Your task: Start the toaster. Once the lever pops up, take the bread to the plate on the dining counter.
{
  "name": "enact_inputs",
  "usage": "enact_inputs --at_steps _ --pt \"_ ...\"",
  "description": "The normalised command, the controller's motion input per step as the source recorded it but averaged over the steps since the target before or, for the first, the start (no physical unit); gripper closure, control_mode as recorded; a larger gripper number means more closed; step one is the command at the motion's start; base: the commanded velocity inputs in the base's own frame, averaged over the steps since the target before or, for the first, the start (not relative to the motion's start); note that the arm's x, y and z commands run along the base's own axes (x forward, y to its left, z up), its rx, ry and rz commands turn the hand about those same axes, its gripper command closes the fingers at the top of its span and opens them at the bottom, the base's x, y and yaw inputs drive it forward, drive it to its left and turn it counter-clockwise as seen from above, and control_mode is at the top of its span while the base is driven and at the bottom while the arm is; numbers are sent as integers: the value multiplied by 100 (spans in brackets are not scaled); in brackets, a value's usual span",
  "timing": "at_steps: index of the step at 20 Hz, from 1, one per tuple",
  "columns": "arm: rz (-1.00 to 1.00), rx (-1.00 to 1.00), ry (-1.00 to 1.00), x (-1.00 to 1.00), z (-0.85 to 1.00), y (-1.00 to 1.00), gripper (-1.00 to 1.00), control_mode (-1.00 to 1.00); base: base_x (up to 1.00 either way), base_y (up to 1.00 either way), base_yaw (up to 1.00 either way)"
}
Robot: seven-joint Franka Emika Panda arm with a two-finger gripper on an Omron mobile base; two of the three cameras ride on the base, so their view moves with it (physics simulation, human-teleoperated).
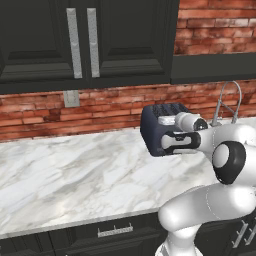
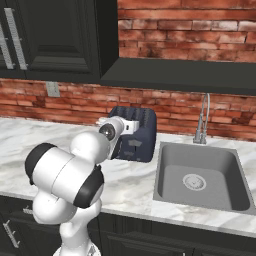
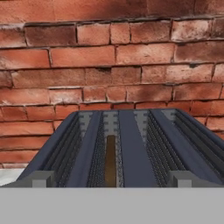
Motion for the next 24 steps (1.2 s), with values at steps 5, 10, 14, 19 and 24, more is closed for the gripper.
enact_inputs --at_steps 5,10,14,19,24 --pt "0 0 0 0 0 0 -100 -100 0 0 0" --pt "0 0 0 0 0 0 -100 -100 0 0 0" --pt "0 0 0 0 0 0 -100 -100 0 0 0" --pt "0 0 0 0 0 0 -100 -100 0 0 0" --pt "0 0 0 0 0 0 -100 -100 0 0 0"
